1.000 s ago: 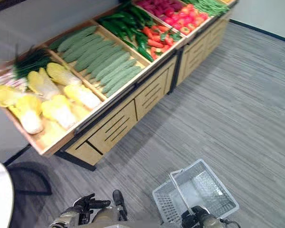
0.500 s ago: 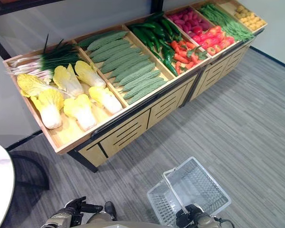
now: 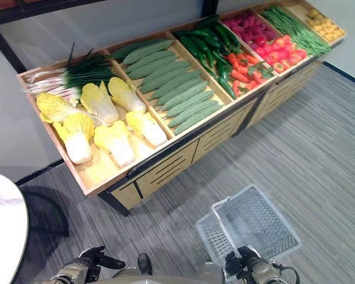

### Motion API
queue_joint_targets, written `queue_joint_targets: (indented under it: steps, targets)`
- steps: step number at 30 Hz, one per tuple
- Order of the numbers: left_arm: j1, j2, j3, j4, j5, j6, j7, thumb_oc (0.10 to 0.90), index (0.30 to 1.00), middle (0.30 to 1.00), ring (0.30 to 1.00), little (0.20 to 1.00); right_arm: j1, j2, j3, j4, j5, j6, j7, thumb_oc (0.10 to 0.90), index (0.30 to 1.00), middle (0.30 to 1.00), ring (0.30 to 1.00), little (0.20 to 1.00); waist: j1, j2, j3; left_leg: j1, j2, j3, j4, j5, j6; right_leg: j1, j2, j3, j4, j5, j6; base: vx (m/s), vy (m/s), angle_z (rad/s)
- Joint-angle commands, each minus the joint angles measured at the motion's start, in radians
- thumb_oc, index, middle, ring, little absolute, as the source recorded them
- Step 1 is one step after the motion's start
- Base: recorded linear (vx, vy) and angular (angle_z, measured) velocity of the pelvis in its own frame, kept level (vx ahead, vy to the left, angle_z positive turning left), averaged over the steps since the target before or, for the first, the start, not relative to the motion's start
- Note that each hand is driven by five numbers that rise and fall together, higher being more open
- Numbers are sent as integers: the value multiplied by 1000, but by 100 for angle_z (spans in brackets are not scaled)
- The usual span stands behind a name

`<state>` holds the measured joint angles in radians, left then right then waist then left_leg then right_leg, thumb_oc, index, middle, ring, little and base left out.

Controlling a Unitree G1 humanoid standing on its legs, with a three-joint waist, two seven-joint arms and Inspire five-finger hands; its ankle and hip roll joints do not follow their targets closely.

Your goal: Get the vegetables into the basket

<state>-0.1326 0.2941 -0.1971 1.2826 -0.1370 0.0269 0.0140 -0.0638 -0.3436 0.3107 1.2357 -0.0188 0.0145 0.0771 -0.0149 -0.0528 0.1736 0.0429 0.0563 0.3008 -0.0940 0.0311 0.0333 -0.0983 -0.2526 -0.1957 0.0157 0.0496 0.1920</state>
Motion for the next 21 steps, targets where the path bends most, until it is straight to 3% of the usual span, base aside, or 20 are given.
queue_joint_targets:
  steps: [1,6,14,16,21]
  targets:
    - [-24,20,-1,5,5,-19,7,900,1000,1000,1000,1000,21,14,-9,41,44,7,14,400,300,300,300,300,-22,-16,31,7,11,-63,7,-8,-105,-35,0,111,30,114,48,82,-82,142]
    - [-5,10,-2,31,28,-9,10,900,1000,1000,1000,1000,32,22,5,46,33,8,13,400,300,300,300,300,-16,-30,11,15,11,-84,7,-7,-110,12,18,92,-19,91,35,65,-85,35]
    - [17,-13,9,38,0,-5,9,900,1000,1000,1000,1000,19,4,20,48,26,9,13,400,300,300,300,300,0,-11,-13,20,45,-133,12,11,-139,88,59,52,-67,49,2,34,-136,12]
    - [30,-32,27,35,-49,-6,18,900,1000,1000,1000,1000,14,-4,29,53,21,9,13,400,300,300,300,300,27,0,-21,11,62,-180,21,31,-153,129,77,4,-77,24,-19,9,-227,39]
    - [40,-43,28,30,-59,-7,27,900,1000,1000,1000,1000,11,-9,41,51,13,6,6,400,300,300,300,300,47,9,-16,5,75,-227,33,46,-164,165,93,-42,-81,3,-35,3,-121,44]
